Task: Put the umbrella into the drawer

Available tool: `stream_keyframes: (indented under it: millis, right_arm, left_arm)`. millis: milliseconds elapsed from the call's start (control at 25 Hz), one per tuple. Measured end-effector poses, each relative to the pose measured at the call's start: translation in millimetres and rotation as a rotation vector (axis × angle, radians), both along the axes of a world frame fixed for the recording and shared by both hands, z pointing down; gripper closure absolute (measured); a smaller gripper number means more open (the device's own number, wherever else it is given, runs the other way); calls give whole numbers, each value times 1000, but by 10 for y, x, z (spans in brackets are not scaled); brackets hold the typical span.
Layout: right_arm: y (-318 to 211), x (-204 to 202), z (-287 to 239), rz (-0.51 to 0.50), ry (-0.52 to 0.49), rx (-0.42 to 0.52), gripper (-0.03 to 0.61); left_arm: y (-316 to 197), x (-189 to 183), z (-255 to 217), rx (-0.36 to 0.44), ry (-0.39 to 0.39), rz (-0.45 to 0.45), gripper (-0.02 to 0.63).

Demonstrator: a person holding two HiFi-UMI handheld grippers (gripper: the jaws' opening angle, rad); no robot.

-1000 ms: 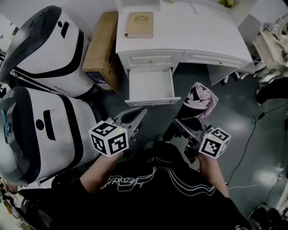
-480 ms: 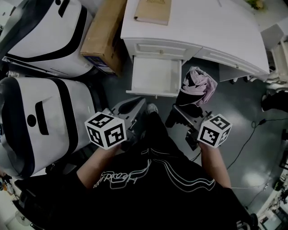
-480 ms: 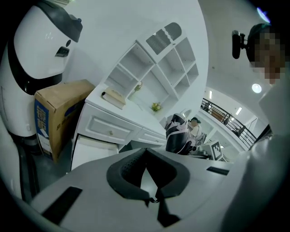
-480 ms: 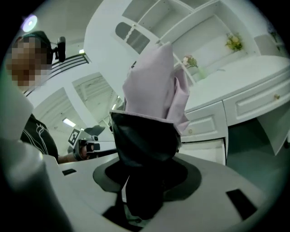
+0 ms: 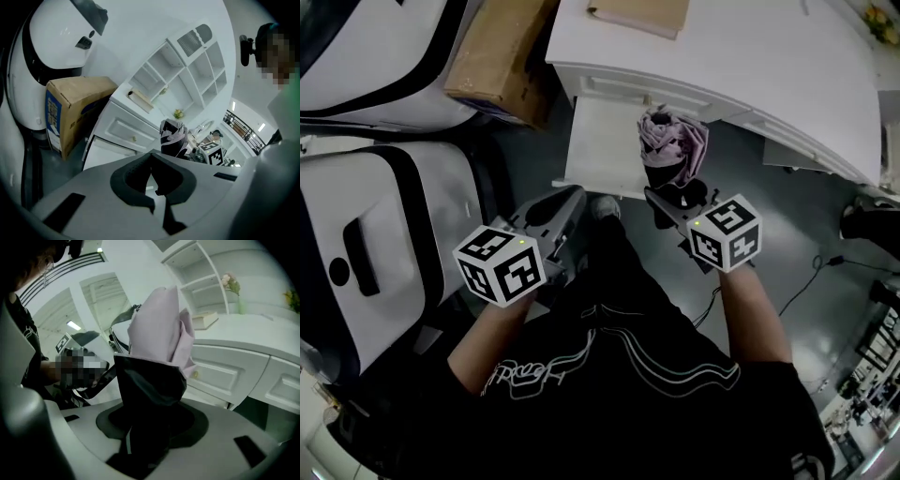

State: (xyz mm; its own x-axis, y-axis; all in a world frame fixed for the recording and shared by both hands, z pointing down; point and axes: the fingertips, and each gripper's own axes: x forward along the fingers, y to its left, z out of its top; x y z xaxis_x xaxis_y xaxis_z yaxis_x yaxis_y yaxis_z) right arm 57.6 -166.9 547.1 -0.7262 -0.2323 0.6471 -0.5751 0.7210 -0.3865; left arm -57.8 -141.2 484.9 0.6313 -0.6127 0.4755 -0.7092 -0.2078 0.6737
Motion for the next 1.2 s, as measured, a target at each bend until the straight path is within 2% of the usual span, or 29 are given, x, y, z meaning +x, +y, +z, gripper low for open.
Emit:
stream_keyframes:
  millis: [280,560,680,1000,1200]
  right_arm:
    - [-289,-147,1008,-142,184,-76,370]
    - [-459,-338,2056,-297,383,-135,370]
    - [-532,-371,2513,-327,460,-168,370]
    - [-576,-404,3473,-371,589,-290,370]
    - [-750,-372,3783,-394,685,-217,370]
  left_arm:
    - [-63,-263,621,-116,19,-97,594]
    - [-145,-473,999,-162,46,-161,594]
    - [-163,-562,1163,-186,51,-185,594]
    - [-115,-755,1528,-245,65,-243,594]
    - [-17,-858,1714,-277,73,-265,594]
